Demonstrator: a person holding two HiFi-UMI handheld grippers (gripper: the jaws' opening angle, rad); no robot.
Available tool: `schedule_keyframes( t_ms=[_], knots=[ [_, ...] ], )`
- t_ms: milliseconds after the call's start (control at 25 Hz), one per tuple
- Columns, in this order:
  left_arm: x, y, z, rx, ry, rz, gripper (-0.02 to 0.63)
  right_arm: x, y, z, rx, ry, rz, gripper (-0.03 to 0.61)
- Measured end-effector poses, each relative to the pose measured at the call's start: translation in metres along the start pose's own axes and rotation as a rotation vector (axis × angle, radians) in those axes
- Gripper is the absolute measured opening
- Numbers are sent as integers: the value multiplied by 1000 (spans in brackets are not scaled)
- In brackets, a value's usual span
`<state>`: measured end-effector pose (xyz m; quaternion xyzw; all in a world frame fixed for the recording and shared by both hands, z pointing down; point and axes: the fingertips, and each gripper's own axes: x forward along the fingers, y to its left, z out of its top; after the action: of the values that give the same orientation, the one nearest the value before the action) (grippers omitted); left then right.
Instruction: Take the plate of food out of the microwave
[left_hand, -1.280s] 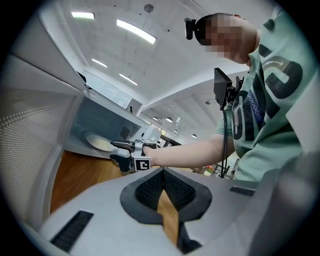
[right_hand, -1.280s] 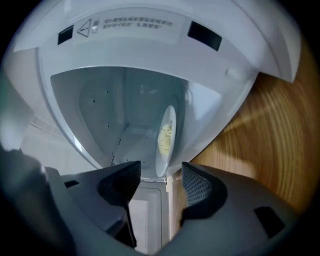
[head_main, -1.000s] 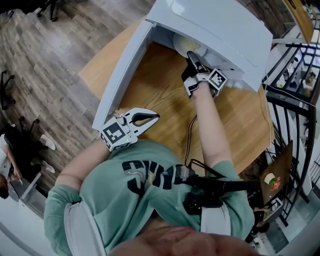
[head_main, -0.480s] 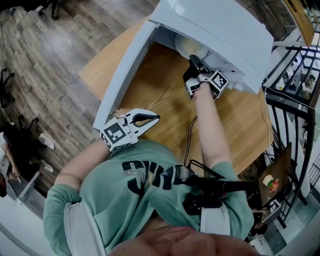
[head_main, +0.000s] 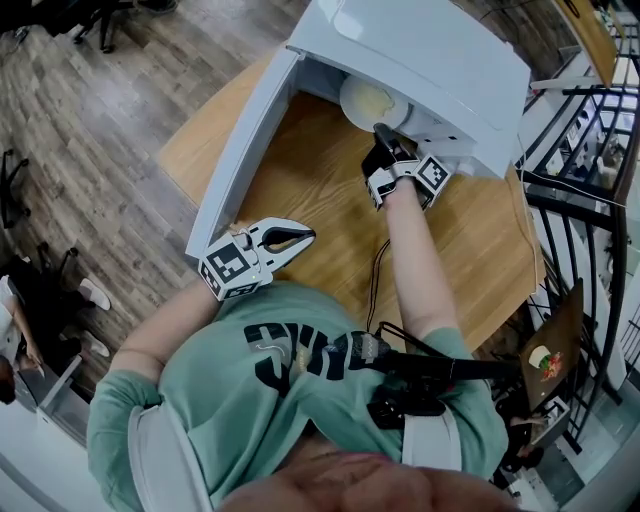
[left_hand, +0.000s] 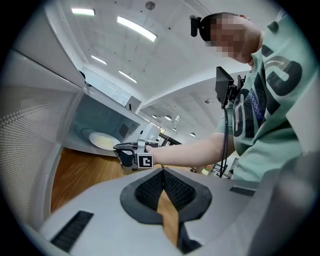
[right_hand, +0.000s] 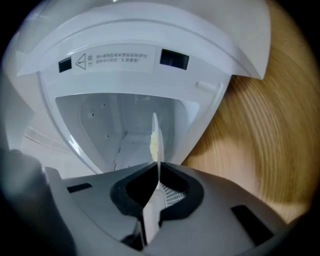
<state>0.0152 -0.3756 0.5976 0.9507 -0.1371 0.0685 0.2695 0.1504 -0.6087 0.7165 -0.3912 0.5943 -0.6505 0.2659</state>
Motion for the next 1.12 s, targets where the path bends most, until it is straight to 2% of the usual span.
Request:
schedule_keyframes(
  t_ms=[560,920,1120],
  knots=[
    [21,-23,-12,58,43,-65,2,-73,20,-55,-1,107,54,20],
    [44,-41,-24,103,86,-103,2,-143,34,-60,-6,65,71,20],
    [52,-36,-21,79,77,-68,2,-186,35,-52,-9,18,74,20]
  ],
)
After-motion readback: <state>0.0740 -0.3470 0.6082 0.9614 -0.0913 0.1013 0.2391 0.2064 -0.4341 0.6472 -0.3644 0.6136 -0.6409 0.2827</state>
